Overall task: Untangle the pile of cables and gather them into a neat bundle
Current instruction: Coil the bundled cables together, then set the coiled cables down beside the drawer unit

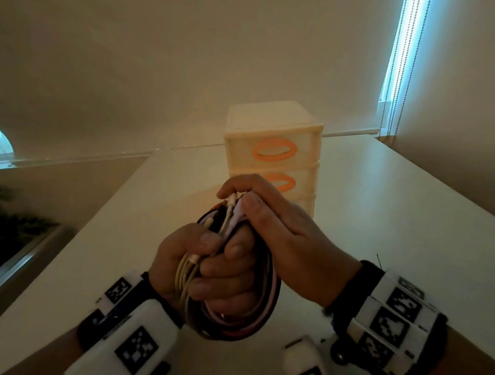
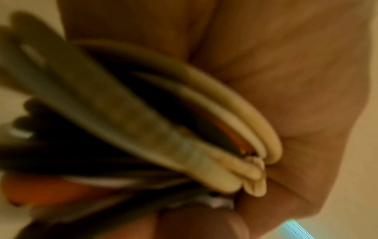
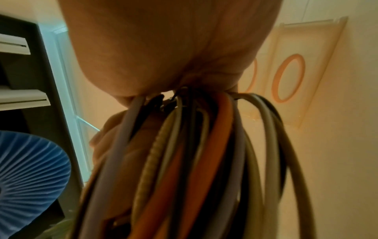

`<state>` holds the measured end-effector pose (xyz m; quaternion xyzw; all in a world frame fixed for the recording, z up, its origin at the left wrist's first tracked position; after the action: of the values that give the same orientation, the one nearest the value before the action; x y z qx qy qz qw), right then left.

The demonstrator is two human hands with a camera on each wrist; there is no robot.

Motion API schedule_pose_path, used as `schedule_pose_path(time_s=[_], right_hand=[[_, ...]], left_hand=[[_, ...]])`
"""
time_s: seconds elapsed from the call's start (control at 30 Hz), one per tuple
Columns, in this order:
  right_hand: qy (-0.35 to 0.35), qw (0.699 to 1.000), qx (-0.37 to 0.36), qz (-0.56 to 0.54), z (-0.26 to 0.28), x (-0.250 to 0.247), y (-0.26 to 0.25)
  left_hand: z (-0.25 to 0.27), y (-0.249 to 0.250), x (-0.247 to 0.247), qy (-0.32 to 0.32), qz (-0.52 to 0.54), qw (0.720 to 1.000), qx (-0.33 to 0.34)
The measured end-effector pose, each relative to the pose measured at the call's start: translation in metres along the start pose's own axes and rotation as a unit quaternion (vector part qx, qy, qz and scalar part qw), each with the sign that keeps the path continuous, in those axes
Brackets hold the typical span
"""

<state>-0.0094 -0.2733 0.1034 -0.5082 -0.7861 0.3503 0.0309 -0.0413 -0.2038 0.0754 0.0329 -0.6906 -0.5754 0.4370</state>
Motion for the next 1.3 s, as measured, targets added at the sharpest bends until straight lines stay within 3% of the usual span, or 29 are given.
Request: schedule_pose_path(time_s=[0.2, 0.37, 0.47, 0.63, 0.77, 0.93, 1.07, 1.3], right_hand=[[0.066, 0.993, -0.030, 0.097, 0.003, -0.011, 0.007], [0.119, 0.990, 0.018, 0.077, 0.009, -0.023, 0.025], [0.112, 0.991, 0.054, 0.052, 0.011, -0.019, 0.035], [0.105, 0.991, 0.037, 0.077, 0.009, -0.023, 0.027], [0.098, 0.984, 0.021, 0.149, 0.008, -0.023, 0.035], [0.089, 0.987, 0.061, 0.121, 0.011, -0.017, 0.052], [0.091, 0.988, 0.051, 0.114, 0.011, -0.011, 0.053], [0.105, 0.982, 0.092, 0.127, 0.021, -0.012, 0.060]], left_hand=[[-0.009, -0.003, -0.017, 0.019, -0.003, 1.000, -0.003], [-0.015, -0.007, -0.030, 0.100, 0.015, 0.994, -0.044], [-0.015, -0.010, -0.036, 0.131, 0.037, 0.989, -0.065], [-0.010, -0.010, -0.038, 0.181, 0.029, 0.982, -0.054], [-0.008, -0.010, -0.046, 0.200, 0.033, 0.978, -0.056], [-0.005, -0.012, -0.058, 0.206, 0.051, 0.974, -0.080], [0.000, -0.011, -0.057, 0.209, 0.059, 0.972, -0.094], [-0.003, -0.015, -0.064, 0.264, 0.020, 0.958, -0.105]])
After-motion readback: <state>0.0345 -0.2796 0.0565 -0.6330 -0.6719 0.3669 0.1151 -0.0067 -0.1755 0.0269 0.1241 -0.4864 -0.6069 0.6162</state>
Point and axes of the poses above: each hand's wrist, its own z-axis away from the middle knuckle, its own x-axis out of the palm, y = z × x, the point moved 7 cm from there along -z, towards the middle knuckle, and after that the axes turned 15 degrees about -x, right-handed, at the moved point
